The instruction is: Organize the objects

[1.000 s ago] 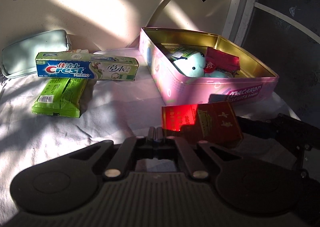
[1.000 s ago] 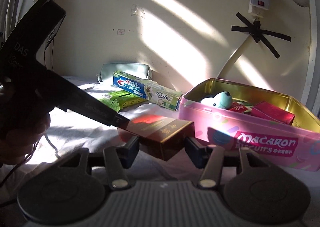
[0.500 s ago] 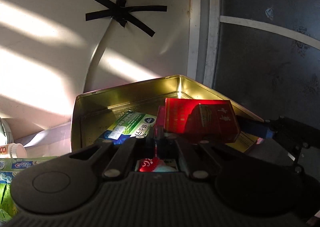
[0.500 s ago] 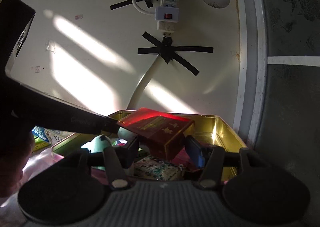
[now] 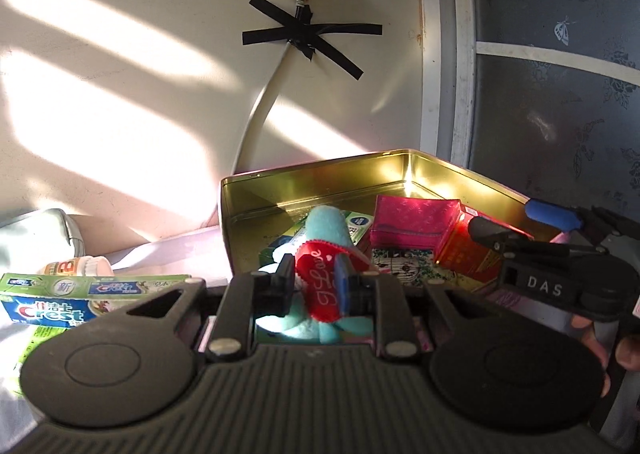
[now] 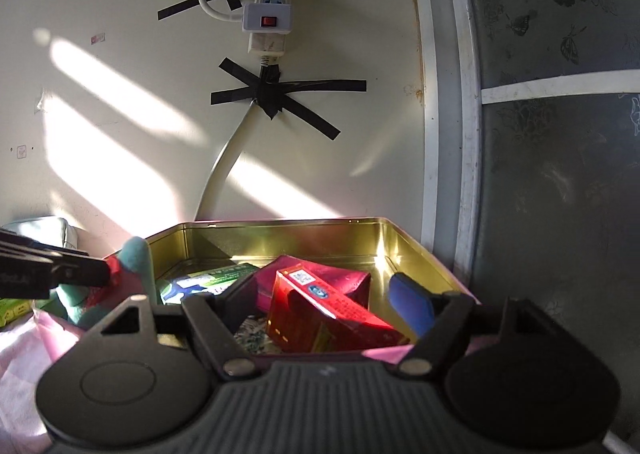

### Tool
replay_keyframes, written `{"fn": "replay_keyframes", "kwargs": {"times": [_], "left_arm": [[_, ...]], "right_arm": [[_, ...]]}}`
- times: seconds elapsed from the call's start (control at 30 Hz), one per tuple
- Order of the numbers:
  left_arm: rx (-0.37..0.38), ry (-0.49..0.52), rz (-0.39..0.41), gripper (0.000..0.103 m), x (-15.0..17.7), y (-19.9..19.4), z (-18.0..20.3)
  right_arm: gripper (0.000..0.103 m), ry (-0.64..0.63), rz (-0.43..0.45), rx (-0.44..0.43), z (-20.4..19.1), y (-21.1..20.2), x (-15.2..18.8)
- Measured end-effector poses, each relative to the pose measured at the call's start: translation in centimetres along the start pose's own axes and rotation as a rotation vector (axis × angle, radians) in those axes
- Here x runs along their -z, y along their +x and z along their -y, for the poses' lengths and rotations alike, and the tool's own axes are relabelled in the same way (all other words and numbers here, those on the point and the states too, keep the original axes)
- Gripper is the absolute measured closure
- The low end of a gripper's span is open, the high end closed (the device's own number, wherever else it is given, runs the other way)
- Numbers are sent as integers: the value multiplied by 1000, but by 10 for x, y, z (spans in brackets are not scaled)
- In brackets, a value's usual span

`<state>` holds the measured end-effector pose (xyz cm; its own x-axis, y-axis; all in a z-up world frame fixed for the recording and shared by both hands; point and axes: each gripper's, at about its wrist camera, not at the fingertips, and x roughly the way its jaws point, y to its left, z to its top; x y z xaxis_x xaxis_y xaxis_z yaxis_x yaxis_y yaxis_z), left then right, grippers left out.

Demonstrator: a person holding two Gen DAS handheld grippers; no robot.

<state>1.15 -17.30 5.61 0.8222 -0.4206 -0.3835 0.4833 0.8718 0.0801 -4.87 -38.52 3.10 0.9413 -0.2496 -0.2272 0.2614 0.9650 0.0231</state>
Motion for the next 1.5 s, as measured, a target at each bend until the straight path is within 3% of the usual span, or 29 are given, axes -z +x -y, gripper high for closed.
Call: {"fn": "replay_keyframes", "kwargs": {"times": [0.07,0.17,0.3,0.37,0.47,0.57,0.6,0.63,0.7,0.8,0.87,1.0,1.07,1.1,1.13,1.2,1.27,1.33,1.4,1.47,1.5], "left_arm": [[-88,19,18,56,10,-16,-14],[-170,0,-35,56,28,-27,-47],[-295,-111,-153,56,54,-34,-112],[-344,-165,-173,56,63,-42,-141],[-452,-218,-179,56,72,-49,-182],[-556,-304,-196,56,86,-49,-218],[-544,-418,-227,57,91,-49,-237],[-522,-490,-196,56,93,-54,-248],[-509,-554,-181,56,96,-60,-258],[-484,-569,-169,55,97,-64,-258],[-483,-549,-180,55,97,-63,-254],[-516,-520,-211,54,96,-62,-262],[-484,-573,-205,54,97,-66,-275],[-465,-611,-196,54,97,-70,-282],[-465,-637,-190,54,97,-73,-287],[-509,-658,-183,52,98,-80,-293],[-501,-714,-160,52,99,-90,-301],[-443,-773,-141,52,100,-98,-304],[-392,-789,-138,52,100,-99,-303],[-349,-776,-136,50,97,-99,-296],[-331,-760,-139,48,96,-98,-292]], "right_arm": [[28,12,13,22,1,-2,0],[28,14,22,49,1,-3,0],[28,1,50,82,-6,-5,0],[29,-11,55,84,-14,-9,-3],[29,-16,58,2,-38,-20,-12],[29,-61,49,-150,-83,-26,-24],[29,-90,37,-217,-102,-28,-28],[29,-131,21,-290,-126,-28,-31],[28,-235,-27,-407,-175,-21,-35],[28,-411,-91,-516,-246,2,-38],[28,-522,-133,-532,-290,25,-37],[28,-671,-188,-482,-346,73,-36],[29,-710,-276,-511,-359,96,-35],[41,-724,-309,-522,-363,103,-31],[45,-752,-336,-525,-366,106,-25],[55,-830,-273,-514,-368,92,-15],[60,-878,-216,-526,-363,65,-9],[59,-923,-192,-514,-359,32,1],[51,-942,-186,-552,-347,-9,15],[51,-862,-265,-703,-329,-47,23],[42,-817,-289,-754,-320,-64,27]]}}
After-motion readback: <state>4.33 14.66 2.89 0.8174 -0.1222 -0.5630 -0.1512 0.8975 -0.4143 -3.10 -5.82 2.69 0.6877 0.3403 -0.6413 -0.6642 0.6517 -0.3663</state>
